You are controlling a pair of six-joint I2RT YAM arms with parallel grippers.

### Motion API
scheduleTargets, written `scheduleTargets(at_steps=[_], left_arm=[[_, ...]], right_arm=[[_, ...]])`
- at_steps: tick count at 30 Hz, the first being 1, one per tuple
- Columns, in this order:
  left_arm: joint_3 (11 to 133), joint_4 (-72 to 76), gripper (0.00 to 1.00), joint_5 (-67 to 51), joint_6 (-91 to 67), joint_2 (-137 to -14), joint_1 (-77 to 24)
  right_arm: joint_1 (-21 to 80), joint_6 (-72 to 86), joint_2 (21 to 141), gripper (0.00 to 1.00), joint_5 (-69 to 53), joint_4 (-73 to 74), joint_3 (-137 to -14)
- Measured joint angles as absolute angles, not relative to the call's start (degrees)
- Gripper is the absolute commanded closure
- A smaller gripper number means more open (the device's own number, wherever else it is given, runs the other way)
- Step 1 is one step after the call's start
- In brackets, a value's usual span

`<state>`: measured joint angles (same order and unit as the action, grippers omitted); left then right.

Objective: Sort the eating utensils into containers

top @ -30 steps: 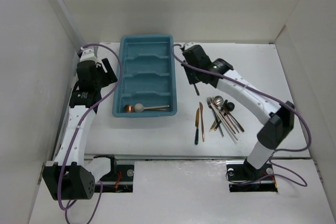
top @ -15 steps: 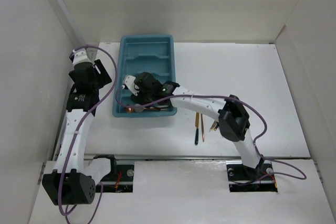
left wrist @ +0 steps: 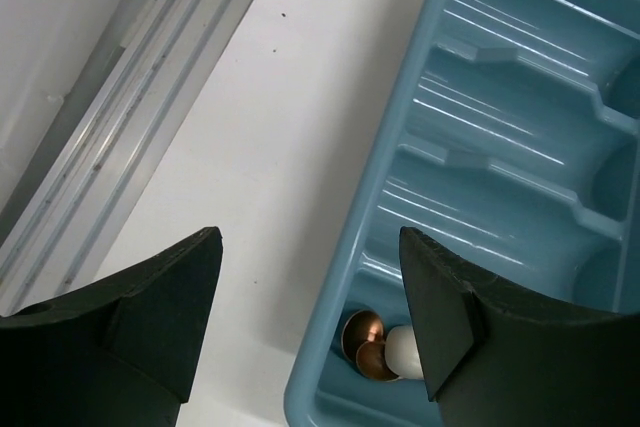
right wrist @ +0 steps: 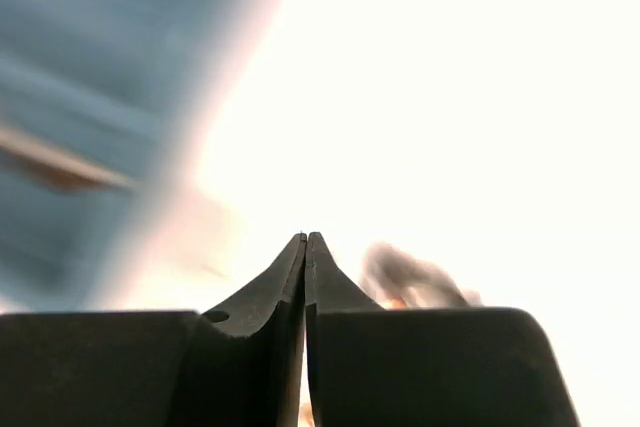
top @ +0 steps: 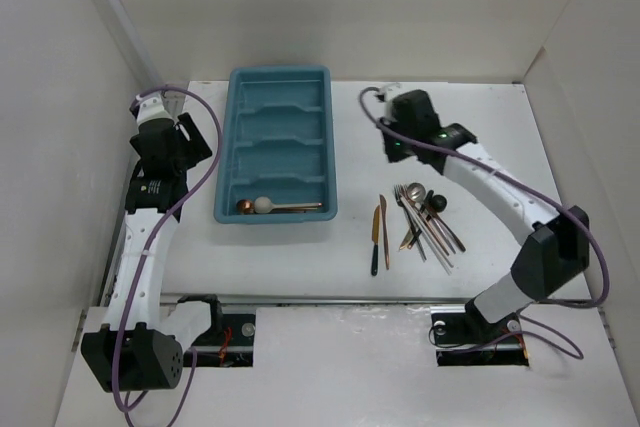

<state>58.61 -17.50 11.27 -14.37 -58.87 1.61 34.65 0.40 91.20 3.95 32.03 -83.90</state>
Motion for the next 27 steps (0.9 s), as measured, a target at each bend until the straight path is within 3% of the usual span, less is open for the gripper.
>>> scheduleTargets(at_steps=[1, 8, 17, 27], left_arm=[[58.6, -17.5, 0.31, 11.0, -14.5, -58.9, 1.6], [58.6, -17.3, 0.31, 9.6, -14.5, -58.9, 1.6], [58.5, -16.3, 0.31, 8.8, -14.5, -58.9, 1.6], [58.5, -16.1, 0.31, 8.8, -14.5, -58.9, 1.6]], right_arm=[[30.5, 2.2, 89.2, 0.88, 4.5, 33.2, -80.5], [15.9, 7.8, 87.4, 0.85, 4.3, 44.0, -61.3], [14.2, 8.3, 92.8, 0.84, 3.0, 45.6, -60.8], [13.8, 8.6, 95.1, 0.73, 3.6, 45.0, -59.9]])
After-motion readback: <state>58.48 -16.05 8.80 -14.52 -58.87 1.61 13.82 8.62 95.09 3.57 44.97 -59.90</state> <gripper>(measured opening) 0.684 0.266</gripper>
